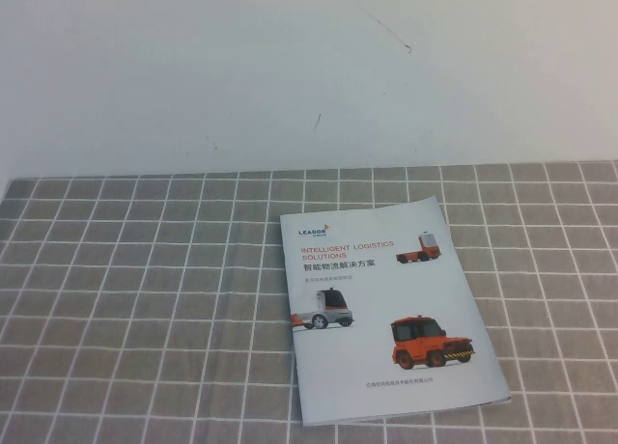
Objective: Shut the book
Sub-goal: 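Close the open booklet and leave it lying on the table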
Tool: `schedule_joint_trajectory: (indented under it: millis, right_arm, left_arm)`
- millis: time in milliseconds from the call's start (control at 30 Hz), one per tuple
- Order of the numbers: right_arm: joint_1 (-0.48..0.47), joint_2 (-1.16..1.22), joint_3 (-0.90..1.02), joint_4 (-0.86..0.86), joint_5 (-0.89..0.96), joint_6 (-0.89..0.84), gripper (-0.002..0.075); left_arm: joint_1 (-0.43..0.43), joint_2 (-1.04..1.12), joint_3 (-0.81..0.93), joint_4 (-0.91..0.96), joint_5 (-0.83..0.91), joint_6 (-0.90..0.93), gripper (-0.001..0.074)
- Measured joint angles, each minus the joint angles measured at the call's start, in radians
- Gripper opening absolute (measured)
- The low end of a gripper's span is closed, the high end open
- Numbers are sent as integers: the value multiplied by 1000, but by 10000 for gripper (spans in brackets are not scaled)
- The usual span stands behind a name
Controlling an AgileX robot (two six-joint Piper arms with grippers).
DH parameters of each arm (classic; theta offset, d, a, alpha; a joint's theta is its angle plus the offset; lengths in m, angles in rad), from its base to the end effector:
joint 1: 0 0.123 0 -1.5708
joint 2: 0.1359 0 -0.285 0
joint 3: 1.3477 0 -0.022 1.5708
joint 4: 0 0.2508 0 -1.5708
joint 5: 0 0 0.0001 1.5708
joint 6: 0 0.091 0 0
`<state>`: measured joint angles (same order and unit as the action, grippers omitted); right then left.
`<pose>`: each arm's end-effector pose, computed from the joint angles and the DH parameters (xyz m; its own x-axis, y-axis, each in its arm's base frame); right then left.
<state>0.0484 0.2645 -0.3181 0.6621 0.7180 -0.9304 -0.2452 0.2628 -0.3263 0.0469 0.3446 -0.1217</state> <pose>0.0553 0.0396 0.2539 -0.2527 -0.3684 -0.8947 -0.5472 0.8170 -0.1819 0.0695 -0.0159 0.2754 -0.2037 -0.0289 -0.9786 0.2125 0.9744 -0.0730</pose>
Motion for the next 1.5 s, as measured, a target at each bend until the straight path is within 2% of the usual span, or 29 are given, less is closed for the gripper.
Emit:
schedule_joint_trajectory:
  millis: [633,933,1100,1500]
  right_arm:
    - [0,-2,0,0,1,-9,-3]
    - [0,-2,0,0,1,-9,-3]
    - [0,-2,0,2,2,-11,-3]
    - [0,-2,0,7,5,-13,-3]
  left_arm:
    - [2,-15,27,-15,-10,0,-4]
    - [115,-256,216,-47,11,97,-4]
    - [175,-273,331,-79,24,122,-4]
    - [182,-278,336,-82,-1,161,-4]
